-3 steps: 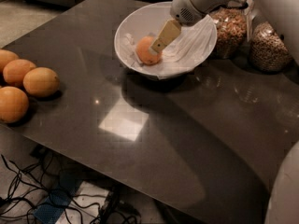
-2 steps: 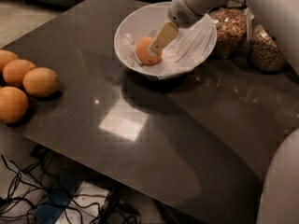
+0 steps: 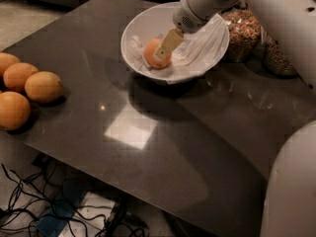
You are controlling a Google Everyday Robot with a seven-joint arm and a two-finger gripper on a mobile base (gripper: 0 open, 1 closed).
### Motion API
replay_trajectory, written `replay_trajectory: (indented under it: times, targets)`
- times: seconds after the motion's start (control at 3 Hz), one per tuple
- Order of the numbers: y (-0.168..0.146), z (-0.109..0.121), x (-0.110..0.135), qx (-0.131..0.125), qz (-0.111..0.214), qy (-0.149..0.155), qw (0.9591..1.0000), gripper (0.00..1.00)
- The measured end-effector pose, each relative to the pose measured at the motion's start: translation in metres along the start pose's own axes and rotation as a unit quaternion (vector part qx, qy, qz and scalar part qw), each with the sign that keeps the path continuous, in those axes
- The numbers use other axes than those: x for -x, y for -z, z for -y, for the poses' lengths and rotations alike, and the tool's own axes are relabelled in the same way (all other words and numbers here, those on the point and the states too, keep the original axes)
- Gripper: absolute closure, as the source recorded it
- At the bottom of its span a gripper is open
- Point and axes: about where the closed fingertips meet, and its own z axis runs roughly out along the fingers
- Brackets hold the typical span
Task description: Pick orange from white bowl
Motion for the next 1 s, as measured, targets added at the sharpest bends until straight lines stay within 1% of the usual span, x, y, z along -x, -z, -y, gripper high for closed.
replay_trajectory:
  times: [0.67, 1.0]
  targets:
    - [-0.025, -0.009, 0.003, 0.025, -0.008, 0.013, 0.9996, 0.14]
    - [-0.038, -0.011, 0.002, 0.037, -0.013, 0.015, 0.9991, 0.14]
